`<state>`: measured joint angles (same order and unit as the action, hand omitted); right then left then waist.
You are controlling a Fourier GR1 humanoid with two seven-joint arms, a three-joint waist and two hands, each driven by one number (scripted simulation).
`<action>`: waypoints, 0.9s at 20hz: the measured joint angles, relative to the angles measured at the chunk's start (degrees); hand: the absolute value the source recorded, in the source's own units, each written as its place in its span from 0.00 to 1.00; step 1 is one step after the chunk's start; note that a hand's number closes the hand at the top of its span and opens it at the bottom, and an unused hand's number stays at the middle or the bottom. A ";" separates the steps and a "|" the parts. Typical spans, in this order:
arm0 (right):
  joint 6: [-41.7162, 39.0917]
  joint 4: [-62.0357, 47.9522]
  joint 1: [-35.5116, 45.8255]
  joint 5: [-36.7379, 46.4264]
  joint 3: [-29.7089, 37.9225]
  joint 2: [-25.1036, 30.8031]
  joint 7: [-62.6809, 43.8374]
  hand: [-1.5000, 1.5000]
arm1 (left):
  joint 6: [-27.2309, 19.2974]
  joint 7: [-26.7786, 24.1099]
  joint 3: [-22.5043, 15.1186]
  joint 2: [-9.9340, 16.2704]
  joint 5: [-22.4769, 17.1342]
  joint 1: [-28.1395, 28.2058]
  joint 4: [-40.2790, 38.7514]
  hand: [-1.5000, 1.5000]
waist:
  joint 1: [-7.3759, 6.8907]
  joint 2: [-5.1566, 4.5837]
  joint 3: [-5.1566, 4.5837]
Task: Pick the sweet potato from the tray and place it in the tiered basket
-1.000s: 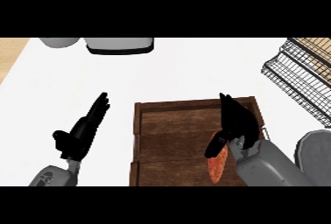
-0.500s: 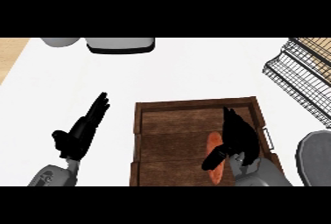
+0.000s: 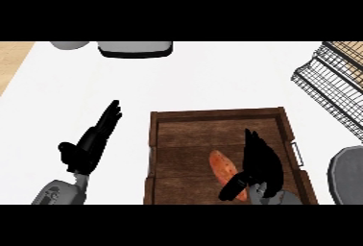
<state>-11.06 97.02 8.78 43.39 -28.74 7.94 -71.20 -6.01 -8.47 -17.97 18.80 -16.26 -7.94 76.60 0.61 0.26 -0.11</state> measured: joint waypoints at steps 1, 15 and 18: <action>-0.10 -0.01 -0.07 0.57 0.21 -0.67 -0.02 0.00 | 0.16 -0.05 0.08 0.03 0.10 0.17 0.04 0.50 | -0.12 -0.03 0.01; 1.25 -1.00 -1.77 10.86 2.19 -5.92 6.92 1.00 | 2.85 0.45 2.87 -2.65 2.95 -0.25 -0.91 0.50 | -0.56 -0.12 -0.01; 1.70 -0.96 -1.53 12.35 1.20 -6.62 6.76 1.00 | 2.60 1.85 3.20 -3.52 3.72 -0.54 -0.15 0.50 | -0.62 -0.14 0.03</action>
<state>-9.36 96.06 7.25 55.74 -27.54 1.32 -64.44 -3.41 -6.62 -14.77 15.28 -12.54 -8.47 76.46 -0.01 0.12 -0.08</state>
